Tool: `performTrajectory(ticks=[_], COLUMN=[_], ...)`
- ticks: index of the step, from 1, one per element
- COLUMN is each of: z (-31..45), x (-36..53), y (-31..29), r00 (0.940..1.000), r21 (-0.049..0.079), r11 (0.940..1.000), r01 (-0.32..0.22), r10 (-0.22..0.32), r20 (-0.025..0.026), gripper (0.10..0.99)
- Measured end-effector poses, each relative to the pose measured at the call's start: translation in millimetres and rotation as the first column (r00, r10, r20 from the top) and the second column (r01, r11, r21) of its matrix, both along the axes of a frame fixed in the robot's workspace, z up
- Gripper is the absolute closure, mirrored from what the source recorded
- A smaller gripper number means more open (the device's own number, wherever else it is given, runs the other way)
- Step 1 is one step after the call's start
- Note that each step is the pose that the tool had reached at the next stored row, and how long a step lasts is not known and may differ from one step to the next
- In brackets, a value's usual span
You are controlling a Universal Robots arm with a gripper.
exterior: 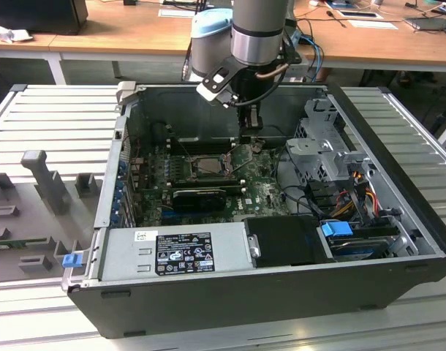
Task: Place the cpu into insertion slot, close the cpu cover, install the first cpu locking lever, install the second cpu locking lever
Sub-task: 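Close the cpu cover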
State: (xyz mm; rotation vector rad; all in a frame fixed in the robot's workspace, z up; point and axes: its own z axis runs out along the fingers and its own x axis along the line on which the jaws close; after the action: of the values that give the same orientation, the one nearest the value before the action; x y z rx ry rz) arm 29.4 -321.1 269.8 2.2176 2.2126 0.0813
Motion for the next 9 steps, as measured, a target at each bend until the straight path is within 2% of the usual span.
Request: performTrajectory(ticks=[4,8,9], z=[0.0,-0.5,-0.9], x=[8.9,23.6,24.6], y=[0.0,0.0,0.1], r00=[1.0,1.0,1.0], r21=[0.0,0.0,0.0], r11=[1.0,1.0,1.0], r01=[0.0,0.0,0.0], r10=[0.0,0.0,0.0], r20=[-0.002,-0.0062,-0.0065], gripper=[0.98,0.98,0.98])
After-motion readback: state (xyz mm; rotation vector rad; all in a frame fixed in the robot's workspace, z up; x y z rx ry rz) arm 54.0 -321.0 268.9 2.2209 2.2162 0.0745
